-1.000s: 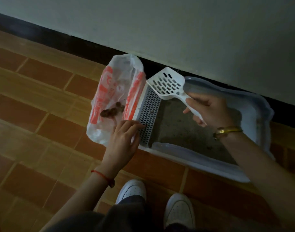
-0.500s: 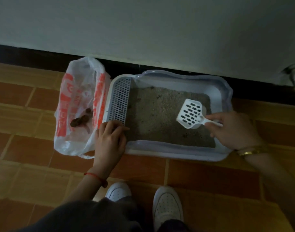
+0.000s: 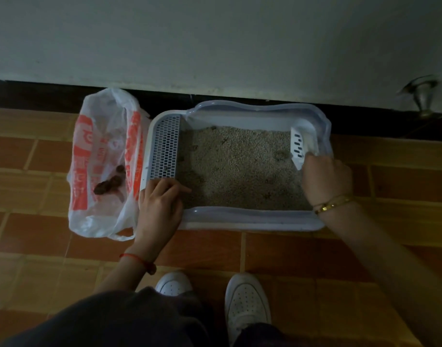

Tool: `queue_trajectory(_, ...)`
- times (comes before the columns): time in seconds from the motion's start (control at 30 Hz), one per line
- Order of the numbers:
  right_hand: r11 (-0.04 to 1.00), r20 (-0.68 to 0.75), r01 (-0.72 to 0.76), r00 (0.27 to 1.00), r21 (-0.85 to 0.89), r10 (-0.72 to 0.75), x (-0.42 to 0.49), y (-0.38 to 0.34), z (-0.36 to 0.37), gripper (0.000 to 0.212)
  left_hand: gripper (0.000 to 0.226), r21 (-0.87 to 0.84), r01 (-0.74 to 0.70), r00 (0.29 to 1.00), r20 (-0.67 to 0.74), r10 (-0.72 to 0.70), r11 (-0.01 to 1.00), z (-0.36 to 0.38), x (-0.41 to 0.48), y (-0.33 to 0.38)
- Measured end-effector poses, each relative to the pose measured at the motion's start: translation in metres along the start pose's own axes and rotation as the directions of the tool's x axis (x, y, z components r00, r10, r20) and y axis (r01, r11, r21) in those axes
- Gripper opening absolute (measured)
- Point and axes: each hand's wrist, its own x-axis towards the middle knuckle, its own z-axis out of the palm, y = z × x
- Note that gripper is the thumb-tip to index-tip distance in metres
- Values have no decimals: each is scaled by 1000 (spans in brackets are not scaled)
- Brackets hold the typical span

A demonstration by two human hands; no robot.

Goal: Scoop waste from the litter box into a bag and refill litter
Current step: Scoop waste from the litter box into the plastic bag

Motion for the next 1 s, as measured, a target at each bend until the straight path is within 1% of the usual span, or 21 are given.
queue_trajectory(0.13, 993, -38, 115, 993, -1, -115, 8, -4, 6, 20, 31, 19, -7, 1000, 8, 7, 1000, -2, -1, 1)
queue_trajectory(0.17, 988, -53, 148, 988, 36, -146, 8, -3, 7, 22, 31, 21, -8, 1000, 11, 7, 1000, -2, -1, 1)
queue_trajectory(0.23, 965, -79, 201, 979, 167, -190, 7, 0, 6, 28, 31, 22, -10, 1000, 16, 9, 1000, -2, -1, 1)
queue_trajectory(0.3, 925, -68, 209, 978, 317, -198, 5, 3, 3, 32, 31, 18, -10, 1000, 15, 10, 1000, -2, -1, 2)
queue_trajectory(0.37, 902, -56, 189, 982, 388, -182, 2, 7, -2, 33, 30, 12, -4, 1000, 11, 4, 1000, -3, -1, 3)
queue_trajectory(0.43, 916, -60, 152, 988, 372, -140, 0, 11, -5, 32, 30, 17, -4, 1000, 10, 4, 1000, -4, -1, 3)
queue_trajectory(0.5, 927, -34, 104, 995, 361, -98, -2, 15, -8, 31, 31, 20, -4, 1000, 10, 3, 1000, -3, -1, 3)
queue_trajectory(0.57, 918, 26, 67, 996, 391, -84, -1, 19, -11, 31, 31, 19, -2, 1000, 14, 2, 1000, -3, 0, 2)
queue_trajectory(0.67, 885, 148, 30, 983, 464, -111, 3, 24, -13, 29, 31, 23, -3, 1000, 18, 2, 1000, -3, -1, 2)
queue_trajectory(0.77, 834, 275, -19, 948, 552, -160, 5, 22, -11, 23, 31, 27, -3, 1000, 17, 2, 1000, -3, -1, 1)
queue_trajectory(0.83, 793, 328, -58, 927, 607, -183, 5, 18, -6, 22, 31, 30, -6, 1000, 13, 6, 1000, -2, -1, 1)
queue_trajectory(0.93, 702, 365, -127, 909, 701, -200, 4, 8, 4, 27, 30, 26, -6, 1000, 2, 6, 1000, -1, -1, 1)
queue_trajectory(1.0, 618, 374, -180, 905, 766, -201, 3, 0, 11, 29, 30, 25, -5, 1000, -5, 5, 1000, 0, -2, 1)
